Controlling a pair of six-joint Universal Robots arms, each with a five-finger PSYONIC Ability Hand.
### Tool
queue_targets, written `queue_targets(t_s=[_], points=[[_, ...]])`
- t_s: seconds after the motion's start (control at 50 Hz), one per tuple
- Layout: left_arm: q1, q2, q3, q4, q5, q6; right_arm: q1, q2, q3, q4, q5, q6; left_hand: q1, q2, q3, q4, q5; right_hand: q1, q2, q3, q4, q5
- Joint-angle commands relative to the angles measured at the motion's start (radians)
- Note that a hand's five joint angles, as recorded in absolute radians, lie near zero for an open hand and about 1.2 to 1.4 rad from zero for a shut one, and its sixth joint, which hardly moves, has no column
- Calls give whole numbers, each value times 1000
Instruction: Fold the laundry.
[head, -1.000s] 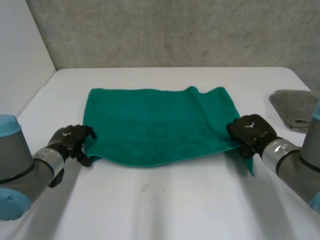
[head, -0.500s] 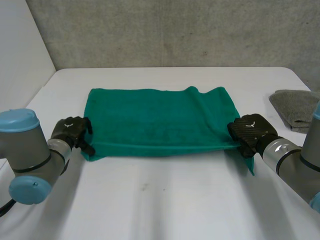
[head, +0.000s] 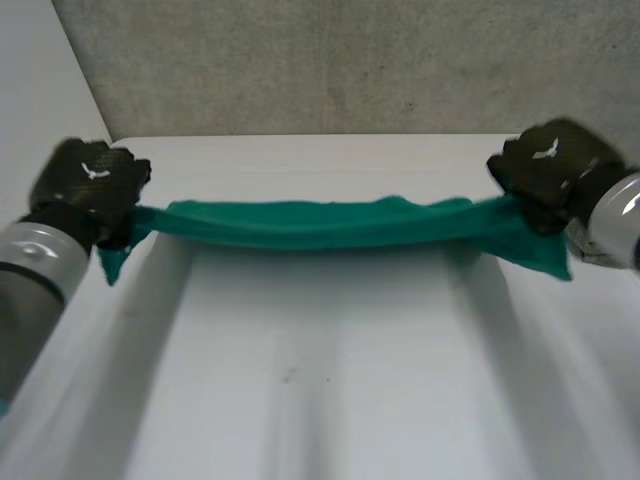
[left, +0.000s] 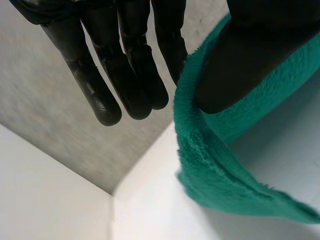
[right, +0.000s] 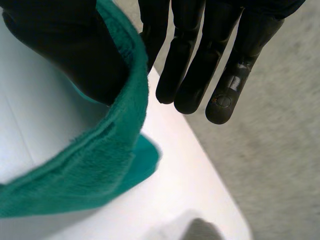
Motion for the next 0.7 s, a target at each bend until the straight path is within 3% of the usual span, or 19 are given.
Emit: queue_targets(t_s=[0.02, 0.1, 0.18, 0.28, 0.4, 0.46, 0.48, 0.5, 0.64, 0.7], points=[[-10, 123, 0, -138, 6, 184, -2, -4, -203, 313, 3, -139, 244, 205, 208, 200, 263, 411, 228, 215, 207, 230], [-15, 52, -2, -143, 6, 216, -2, 90, -249, 410, 4, -164, 244, 205, 208, 200, 263, 411, 228, 215, 207, 230], [-15, -139, 27, -146, 1, 242, -2, 221, -283, 415, 9, -176, 244, 205, 208, 200, 263, 411, 228, 215, 207, 230], [-19, -413, 188, -141, -8, 279, 9, 375, -355, 407, 50, -172, 244, 205, 208, 200, 263, 411, 228, 215, 207, 230], [-19, -579, 417, -112, -8, 284, 22, 564, -547, 308, 104, -114, 244, 205, 208, 200, 263, 411, 228, 215, 207, 230], [-21, -602, 503, 48, 0, 284, 51, 627, -672, 208, 119, -42, 244, 205, 208, 200, 263, 411, 228, 215, 207, 230], [-25, -601, 533, 181, 4, 285, 55, 650, -739, 158, 128, -14, 244, 205, 208, 200, 263, 411, 228, 215, 207, 230], [-28, -599, 541, 231, 6, 287, 58, 657, -775, 130, 133, -2, 244, 205, 208, 200, 263, 411, 228, 215, 207, 230], [-36, -501, 575, 754, 76, 286, 71, 642, -969, -212, 168, 92, 244, 205, 208, 200, 263, 411, 228, 215, 207, 230], [-41, -472, 578, 813, 92, 282, 87, 584, -957, -368, 168, 112, 244, 205, 208, 200, 263, 411, 228, 215, 207, 230]])
